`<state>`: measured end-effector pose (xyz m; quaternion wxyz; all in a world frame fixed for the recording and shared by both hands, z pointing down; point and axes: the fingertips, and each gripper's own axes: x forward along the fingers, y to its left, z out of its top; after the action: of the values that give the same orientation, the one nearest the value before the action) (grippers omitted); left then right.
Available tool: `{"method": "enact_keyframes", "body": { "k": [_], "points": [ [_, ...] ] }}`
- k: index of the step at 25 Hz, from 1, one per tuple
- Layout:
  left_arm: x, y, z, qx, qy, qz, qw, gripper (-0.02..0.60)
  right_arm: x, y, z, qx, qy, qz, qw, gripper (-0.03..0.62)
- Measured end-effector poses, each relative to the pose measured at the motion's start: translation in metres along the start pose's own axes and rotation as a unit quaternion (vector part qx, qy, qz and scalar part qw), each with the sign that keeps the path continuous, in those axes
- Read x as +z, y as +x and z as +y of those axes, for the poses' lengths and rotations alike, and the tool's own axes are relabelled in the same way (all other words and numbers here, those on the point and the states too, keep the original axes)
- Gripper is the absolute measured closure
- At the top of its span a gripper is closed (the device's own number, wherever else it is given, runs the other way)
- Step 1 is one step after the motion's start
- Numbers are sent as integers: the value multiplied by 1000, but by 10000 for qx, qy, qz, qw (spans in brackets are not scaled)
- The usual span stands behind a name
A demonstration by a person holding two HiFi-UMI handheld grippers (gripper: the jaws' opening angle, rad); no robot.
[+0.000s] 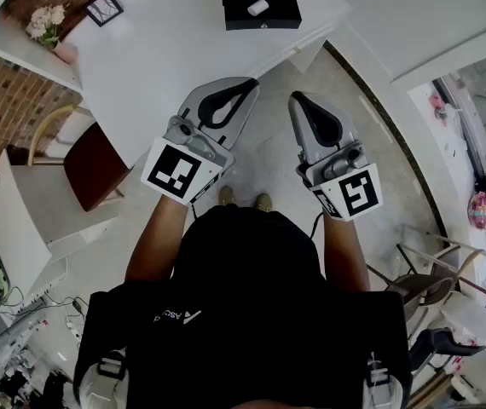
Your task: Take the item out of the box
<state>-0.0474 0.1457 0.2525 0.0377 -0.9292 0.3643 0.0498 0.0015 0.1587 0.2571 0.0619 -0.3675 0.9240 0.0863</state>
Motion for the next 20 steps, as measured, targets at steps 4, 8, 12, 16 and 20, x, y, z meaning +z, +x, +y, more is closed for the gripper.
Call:
{"method": "enact_keyframes", "body": {
  "k": [4, 8, 12, 16, 20],
  "points": [
    [0, -4, 5, 3, 0, 2, 10000, 581, -2, 4, 5, -11, -20, 9, 10000, 594],
    [-1, -5, 12, -16, -25, -11, 10000, 581, -3, 9, 5, -27, 10, 3, 10000, 594],
    [-6, -7, 16, -53, -57, 40, 10000, 581, -4, 12, 6, -79, 69, -23, 9999, 594],
    [-5, -10, 24, -59, -95, -23, 9999, 581, -6, 16, 6, -195, 70, 23, 9998, 594],
    [-4, -17, 40, -85, -113, -107, 9998, 581, -10, 24, 9, -311, 37, 110, 9994, 594]
  ]
}}
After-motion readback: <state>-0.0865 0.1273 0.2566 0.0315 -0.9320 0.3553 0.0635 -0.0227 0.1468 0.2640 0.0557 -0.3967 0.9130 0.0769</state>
